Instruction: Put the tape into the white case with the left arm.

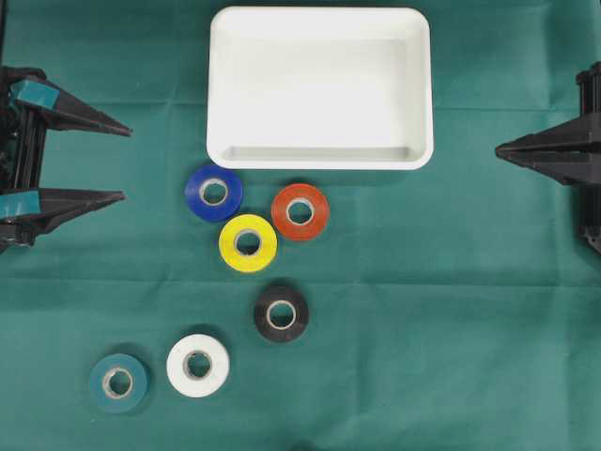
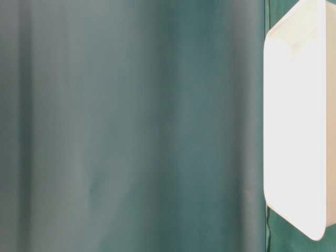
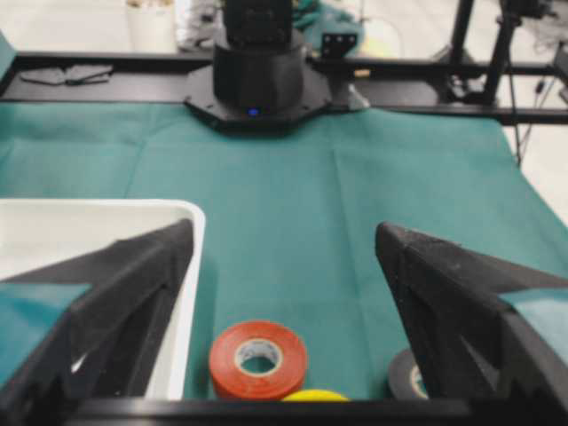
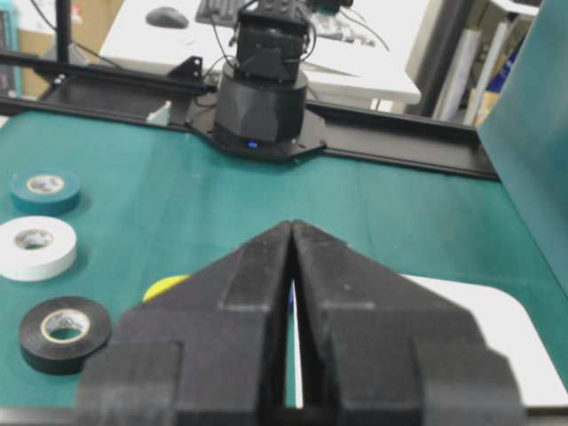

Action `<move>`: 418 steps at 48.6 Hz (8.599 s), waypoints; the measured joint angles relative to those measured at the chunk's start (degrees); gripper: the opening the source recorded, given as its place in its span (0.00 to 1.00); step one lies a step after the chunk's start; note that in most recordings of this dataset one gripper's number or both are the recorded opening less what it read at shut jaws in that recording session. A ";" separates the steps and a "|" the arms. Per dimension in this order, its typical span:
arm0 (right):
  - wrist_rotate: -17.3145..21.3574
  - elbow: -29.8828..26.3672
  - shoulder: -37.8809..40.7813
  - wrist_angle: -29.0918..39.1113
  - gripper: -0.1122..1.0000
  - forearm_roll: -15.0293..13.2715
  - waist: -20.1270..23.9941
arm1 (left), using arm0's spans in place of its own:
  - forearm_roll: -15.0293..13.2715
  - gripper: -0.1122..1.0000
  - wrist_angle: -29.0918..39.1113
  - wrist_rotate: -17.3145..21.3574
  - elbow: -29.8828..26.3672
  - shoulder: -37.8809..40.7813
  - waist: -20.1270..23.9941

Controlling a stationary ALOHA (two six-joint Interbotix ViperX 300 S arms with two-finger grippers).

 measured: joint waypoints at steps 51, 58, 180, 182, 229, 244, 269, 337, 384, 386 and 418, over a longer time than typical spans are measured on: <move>0.09 8.88 -6.33 23.47 0.02 -3.96 0.00 | -0.09 0.99 16.26 -0.35 -0.44 -2.37 0.09; 0.09 9.23 -6.24 25.22 0.02 -4.75 0.00 | -0.09 0.99 16.70 -0.35 -1.23 1.49 0.53; 3.43 11.16 -6.24 22.59 0.02 -4.75 0.00 | 0.00 0.98 29.27 1.85 -15.73 39.20 1.41; 3.34 11.16 -6.24 22.59 0.02 -4.75 0.00 | 0.00 0.98 29.27 1.76 -15.91 39.46 1.41; 3.43 11.16 -6.24 22.59 0.02 -4.75 0.00 | 0.09 0.98 26.89 1.93 -19.34 52.56 3.08; 3.52 11.25 -6.24 22.59 0.02 -4.75 0.00 | 0.09 0.94 25.75 1.76 -19.42 54.32 3.08; 3.52 11.34 -6.24 22.59 0.02 -4.75 0.00 | 0.09 0.34 26.37 1.49 -19.69 54.40 2.37; 3.52 11.34 -6.24 22.59 0.02 -4.75 0.00 | 0.09 0.34 42.36 4.48 -31.03 45.97 5.54; 3.52 11.69 -7.38 22.50 0.02 -4.75 0.00 | 0.09 0.34 38.06 18.46 -38.67 58.01 25.75; 3.52 11.69 -7.29 22.59 0.02 -4.75 0.00 | 0.18 0.34 37.79 18.46 -38.76 58.36 26.28; 3.52 11.78 -7.38 22.50 0.02 -4.75 0.00 | 0.18 0.64 35.24 18.46 -39.02 59.85 27.33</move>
